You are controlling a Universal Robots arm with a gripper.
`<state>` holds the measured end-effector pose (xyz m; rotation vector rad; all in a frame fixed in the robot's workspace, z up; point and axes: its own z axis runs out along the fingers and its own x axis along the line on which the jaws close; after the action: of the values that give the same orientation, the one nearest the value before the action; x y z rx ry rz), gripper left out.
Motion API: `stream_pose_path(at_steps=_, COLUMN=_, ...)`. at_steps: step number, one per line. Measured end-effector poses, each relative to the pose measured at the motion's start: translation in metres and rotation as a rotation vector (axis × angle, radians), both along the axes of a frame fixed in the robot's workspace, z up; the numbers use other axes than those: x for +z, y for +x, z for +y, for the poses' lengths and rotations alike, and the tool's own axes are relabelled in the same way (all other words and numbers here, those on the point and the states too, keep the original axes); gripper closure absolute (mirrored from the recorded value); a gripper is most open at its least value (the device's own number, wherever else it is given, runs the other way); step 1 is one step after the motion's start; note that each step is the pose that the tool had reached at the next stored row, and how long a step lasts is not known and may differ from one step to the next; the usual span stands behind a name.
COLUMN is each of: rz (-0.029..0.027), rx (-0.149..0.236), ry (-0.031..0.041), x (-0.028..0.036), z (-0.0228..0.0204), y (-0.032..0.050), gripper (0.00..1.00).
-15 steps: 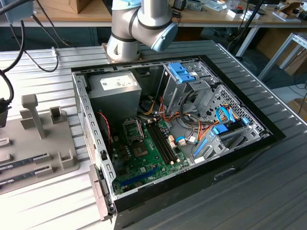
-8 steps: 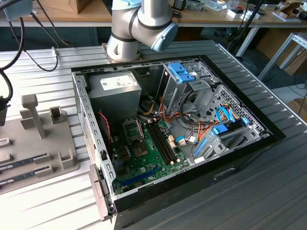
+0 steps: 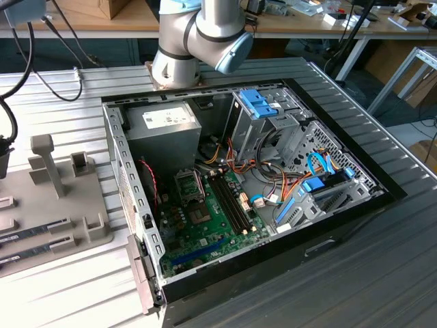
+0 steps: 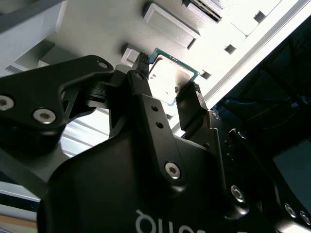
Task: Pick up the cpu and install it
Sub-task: 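Pick up the cpu and move it towards the insertion slot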
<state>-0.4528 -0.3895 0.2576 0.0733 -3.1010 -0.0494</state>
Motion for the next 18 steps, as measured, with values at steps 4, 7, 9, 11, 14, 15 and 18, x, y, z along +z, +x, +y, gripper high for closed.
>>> stream_pose_path(at_steps=4, rz=0.0, rx=0.0, ry=0.0, x=0.0012, z=0.0, y=0.0, gripper=0.53)
stream_pose_path(at_steps=7, rz=0.0, rx=0.0, ry=0.0, x=0.0024, z=0.0, y=0.0, gripper=0.53)
stream_pose_path(at_steps=9, rz=-0.0001, rx=0.0, ry=0.0, x=0.0031, z=0.0, y=0.0, gripper=0.53)
stream_pose_path(at_steps=11, rz=-0.0001, rx=0.0, ry=0.0, x=0.0041, z=0.0, y=0.0, gripper=0.53)
stream_pose_path(at_steps=14, rz=0.0, rx=0.0, ry=0.0, x=0.0048, z=0.0, y=0.0, gripper=0.53)
stream_pose_path(at_steps=15, rz=0.0, rx=0.0, ry=0.0, x=0.005, z=0.0, y=0.0, gripper=0.53)
stream_pose_path(at_steps=18, rz=0.0, rx=0.0, ry=0.0, x=0.0058, z=0.0, y=0.0, gripper=0.53)
